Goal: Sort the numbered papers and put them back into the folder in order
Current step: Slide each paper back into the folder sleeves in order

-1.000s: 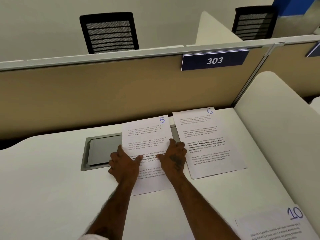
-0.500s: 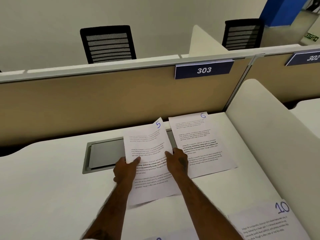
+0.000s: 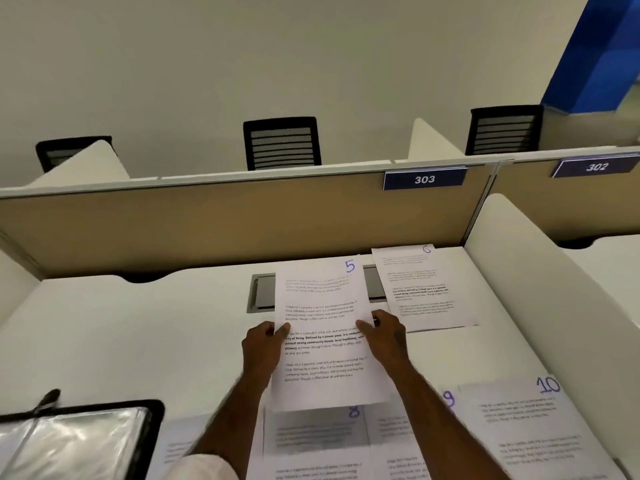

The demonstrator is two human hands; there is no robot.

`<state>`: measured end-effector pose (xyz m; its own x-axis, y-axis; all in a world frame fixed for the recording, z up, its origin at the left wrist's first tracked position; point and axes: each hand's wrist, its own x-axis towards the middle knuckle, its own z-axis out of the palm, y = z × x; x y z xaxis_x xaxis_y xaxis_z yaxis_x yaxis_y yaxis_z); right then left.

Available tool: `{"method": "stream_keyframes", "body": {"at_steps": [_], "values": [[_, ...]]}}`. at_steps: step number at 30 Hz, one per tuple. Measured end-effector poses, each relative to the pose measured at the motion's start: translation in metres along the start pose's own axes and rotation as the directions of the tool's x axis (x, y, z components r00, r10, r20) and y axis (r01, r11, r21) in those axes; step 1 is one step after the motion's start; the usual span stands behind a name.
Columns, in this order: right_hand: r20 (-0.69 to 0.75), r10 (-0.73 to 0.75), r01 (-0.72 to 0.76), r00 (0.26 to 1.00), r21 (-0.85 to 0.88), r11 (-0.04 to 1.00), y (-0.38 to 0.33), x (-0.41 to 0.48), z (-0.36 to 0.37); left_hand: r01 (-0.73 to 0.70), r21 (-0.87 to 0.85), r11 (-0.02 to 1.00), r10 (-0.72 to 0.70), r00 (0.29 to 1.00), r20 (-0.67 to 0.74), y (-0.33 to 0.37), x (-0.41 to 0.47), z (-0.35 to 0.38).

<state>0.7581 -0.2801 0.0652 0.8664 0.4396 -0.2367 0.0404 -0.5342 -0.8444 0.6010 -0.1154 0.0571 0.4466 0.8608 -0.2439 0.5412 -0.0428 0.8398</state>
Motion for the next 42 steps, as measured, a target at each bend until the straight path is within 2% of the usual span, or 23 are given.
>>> {"method": "stream_keyframes", "body": {"at_steps": [8,20,24,32,42], "values": [[-0.037,-0.007,0.006,0.999,-0.02,1.0,-0.017,-0.087,0.042,-0.02,-0.069,0.997,0.018,1.0,-0.017,-0.039,-0.048,-0.085],[-0.127,0.023,-0.027,0.992,-0.034,0.999,-0.047,-0.218,0.116,-0.119,0.034,0.992,0.117,0.991,0.062,-0.105,-0.077,-0.201],[-0.148,-0.008,0.001,0.989,-0.046,0.999,-0.059,-0.247,0.124,-0.14,0.001,0.99,0.139,0.988,0.065,-0.117,-0.089,-0.227],[-0.091,-0.061,0.055,0.994,-0.065,0.996,-0.062,-0.291,0.137,-0.141,-0.056,0.988,0.145,0.988,0.06,-0.148,-0.12,-0.264],[0.0,-0.173,0.172,0.985,-0.11,0.979,-0.053,-0.355,0.154,-0.079,-0.018,0.997,0.078,0.995,-0.058,-0.186,-0.186,-0.299]]}}
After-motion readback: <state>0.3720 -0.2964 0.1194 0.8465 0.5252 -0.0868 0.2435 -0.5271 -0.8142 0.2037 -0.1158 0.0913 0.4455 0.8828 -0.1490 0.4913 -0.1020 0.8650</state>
